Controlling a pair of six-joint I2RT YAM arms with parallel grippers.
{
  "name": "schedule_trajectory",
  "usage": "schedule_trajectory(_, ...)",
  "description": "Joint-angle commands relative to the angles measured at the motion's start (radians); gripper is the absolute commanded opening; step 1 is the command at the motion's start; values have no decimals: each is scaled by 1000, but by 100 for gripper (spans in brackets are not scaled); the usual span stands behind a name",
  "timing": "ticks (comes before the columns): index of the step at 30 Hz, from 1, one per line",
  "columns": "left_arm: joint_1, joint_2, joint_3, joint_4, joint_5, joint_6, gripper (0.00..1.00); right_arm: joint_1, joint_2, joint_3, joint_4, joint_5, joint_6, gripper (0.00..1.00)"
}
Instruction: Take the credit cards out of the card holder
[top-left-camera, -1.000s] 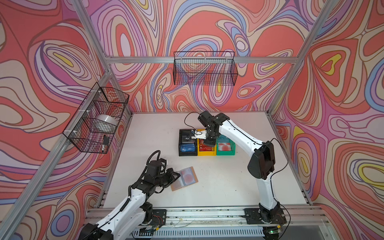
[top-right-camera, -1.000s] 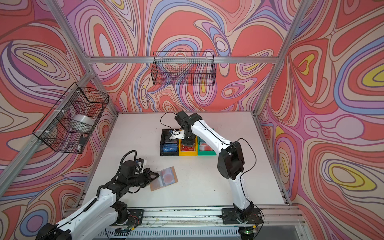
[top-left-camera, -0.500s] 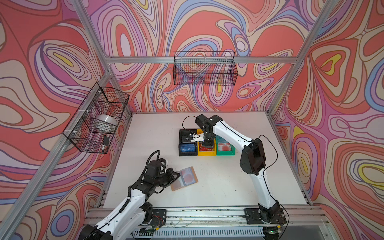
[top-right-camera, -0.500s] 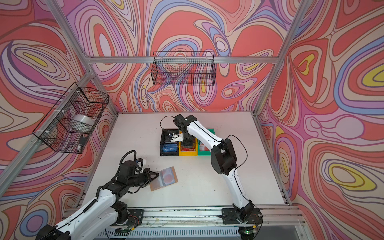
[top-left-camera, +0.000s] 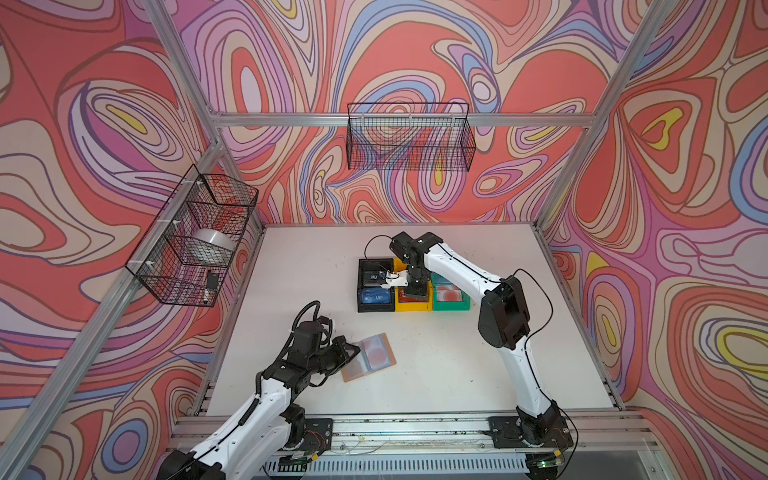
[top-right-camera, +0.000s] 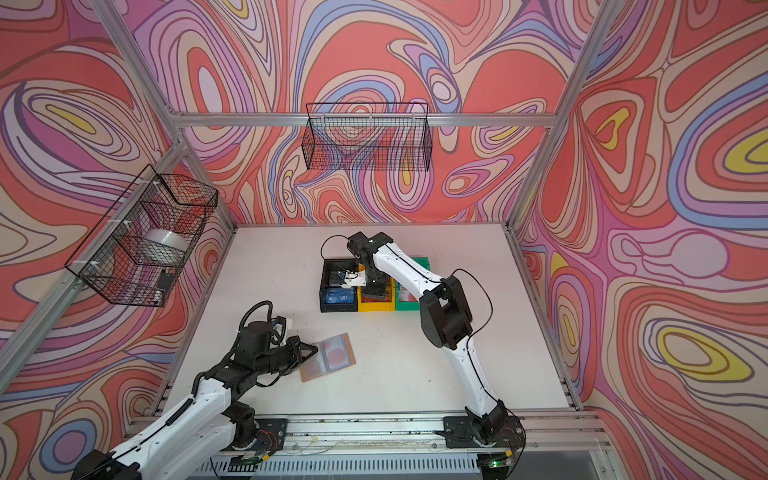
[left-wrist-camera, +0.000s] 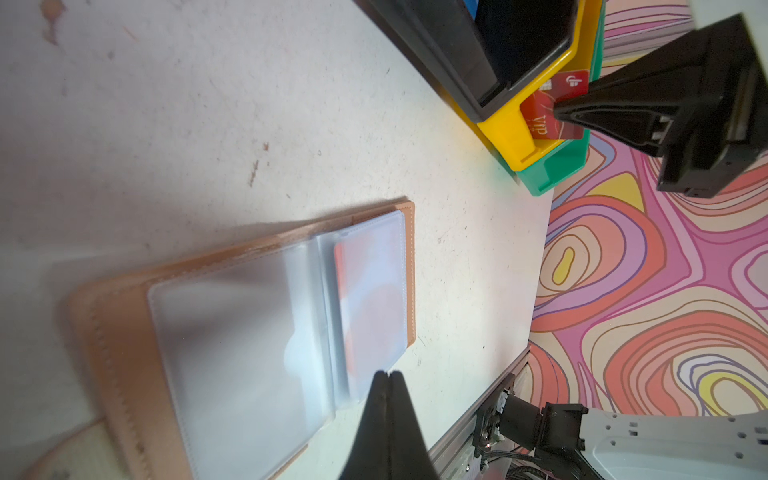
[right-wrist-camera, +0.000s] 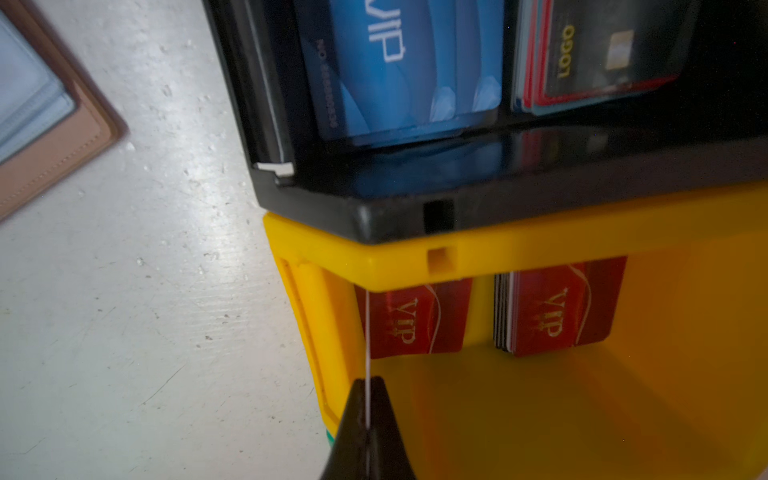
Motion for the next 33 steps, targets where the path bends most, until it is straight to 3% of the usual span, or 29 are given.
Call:
schedule_trajectory(1,-1,-14,-13,-11,-15,8,4,-4,26,-14,-13,-33,2,0)
schedule_trajectory(14,-2,-14,-15,-12,-15,11,5,-6,38,-6,-6,-70,8,3)
schedule_trajectory(33,-1,3,-13,5,-18,9,5,-49,60,29,18,-96,33,18)
